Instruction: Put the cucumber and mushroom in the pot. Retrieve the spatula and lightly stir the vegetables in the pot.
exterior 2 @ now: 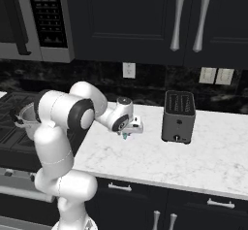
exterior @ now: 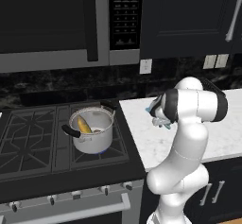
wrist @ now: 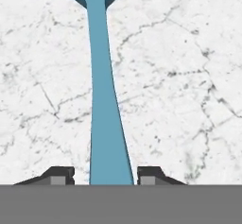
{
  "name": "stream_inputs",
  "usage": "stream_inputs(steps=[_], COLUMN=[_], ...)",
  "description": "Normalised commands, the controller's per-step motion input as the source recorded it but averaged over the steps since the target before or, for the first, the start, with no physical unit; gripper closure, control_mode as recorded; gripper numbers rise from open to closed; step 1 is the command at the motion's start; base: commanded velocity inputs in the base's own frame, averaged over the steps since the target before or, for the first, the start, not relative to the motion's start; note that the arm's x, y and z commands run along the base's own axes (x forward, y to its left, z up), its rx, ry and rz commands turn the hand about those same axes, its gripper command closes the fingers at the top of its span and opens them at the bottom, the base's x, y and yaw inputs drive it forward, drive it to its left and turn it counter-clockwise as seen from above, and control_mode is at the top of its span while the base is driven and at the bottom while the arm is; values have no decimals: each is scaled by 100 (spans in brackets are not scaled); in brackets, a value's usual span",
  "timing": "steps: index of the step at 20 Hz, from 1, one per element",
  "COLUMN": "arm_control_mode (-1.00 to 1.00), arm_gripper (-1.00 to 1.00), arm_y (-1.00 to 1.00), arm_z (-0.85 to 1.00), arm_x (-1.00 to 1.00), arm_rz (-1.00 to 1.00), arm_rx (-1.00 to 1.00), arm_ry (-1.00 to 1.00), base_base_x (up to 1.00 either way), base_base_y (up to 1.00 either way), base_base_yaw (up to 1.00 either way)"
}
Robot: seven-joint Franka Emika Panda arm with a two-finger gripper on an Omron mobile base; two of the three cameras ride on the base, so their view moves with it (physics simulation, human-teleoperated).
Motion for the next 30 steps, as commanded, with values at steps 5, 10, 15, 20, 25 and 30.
stream_inputs(steps=[5,10,15,20,25,30], arm_control_mode=[-100,-100,-100,-100,-100,-100], arm_gripper=[100,100,100,100,100,100], arm_y=[3,28,67,64,38,44], arm_z=[-2,77,100,100,100,63], arm_x=[-36,-65,-56,-64,-52,-44], arm_rz=[0,-2,-8,-20,-26,-29], arm_rx=[7,7,13,21,41,42], arm_ry=[0,-11,-3,4,28,36], base_base_x=[0,0,0,0,0,0], base_base_y=[0,0,0,0,0,0], base_base_yaw=[0,0,0,0,0,0])
